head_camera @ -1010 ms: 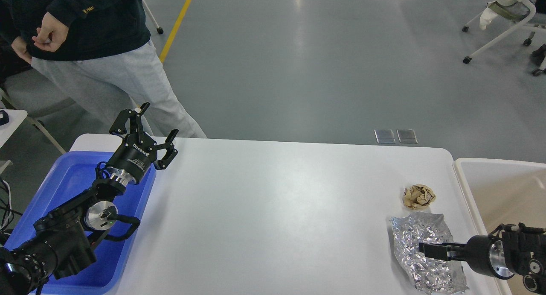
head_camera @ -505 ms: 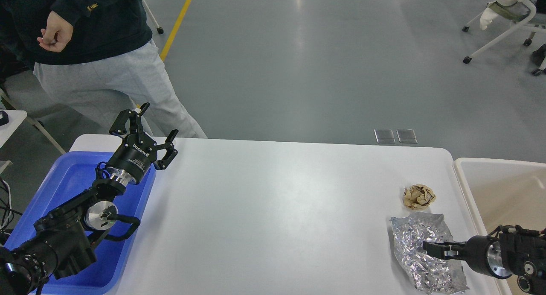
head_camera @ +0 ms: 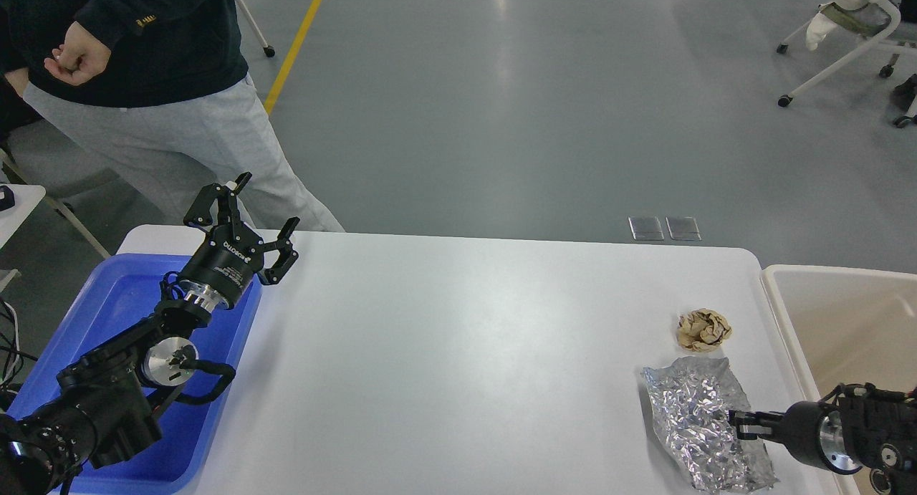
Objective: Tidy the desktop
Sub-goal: 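Close the right gripper on the crumpled silver foil wrapper, then lift the foil wrapper with the right gripper and carry it toward the beige bin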
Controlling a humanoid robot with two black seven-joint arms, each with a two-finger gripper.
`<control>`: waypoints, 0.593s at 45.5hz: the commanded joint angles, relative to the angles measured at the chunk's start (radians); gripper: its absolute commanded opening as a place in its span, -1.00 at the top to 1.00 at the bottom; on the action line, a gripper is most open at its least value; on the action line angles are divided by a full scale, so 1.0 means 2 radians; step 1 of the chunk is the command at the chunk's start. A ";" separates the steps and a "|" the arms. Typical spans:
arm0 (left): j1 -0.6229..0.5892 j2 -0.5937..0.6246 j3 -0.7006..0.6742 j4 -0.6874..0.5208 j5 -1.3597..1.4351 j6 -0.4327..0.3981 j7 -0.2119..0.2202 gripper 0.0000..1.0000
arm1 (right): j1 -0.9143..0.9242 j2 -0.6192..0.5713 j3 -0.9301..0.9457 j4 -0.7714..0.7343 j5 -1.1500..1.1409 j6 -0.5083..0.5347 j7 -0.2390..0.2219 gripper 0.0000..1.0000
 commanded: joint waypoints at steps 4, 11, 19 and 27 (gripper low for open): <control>0.000 0.000 0.000 0.000 -0.001 0.000 0.000 -1.00 | 0.000 -0.004 0.003 0.003 0.014 0.001 0.002 1.00; 0.000 0.000 0.000 0.000 0.000 0.000 0.000 -1.00 | 0.011 -0.010 0.011 0.015 0.057 0.002 0.013 1.00; 0.000 0.000 0.000 0.000 0.000 0.000 0.000 -1.00 | 0.021 -0.025 0.027 0.039 0.122 0.014 0.023 1.00; 0.000 0.000 0.000 0.000 0.000 0.000 0.000 -1.00 | 0.034 -0.062 0.049 0.075 0.143 0.053 0.033 1.00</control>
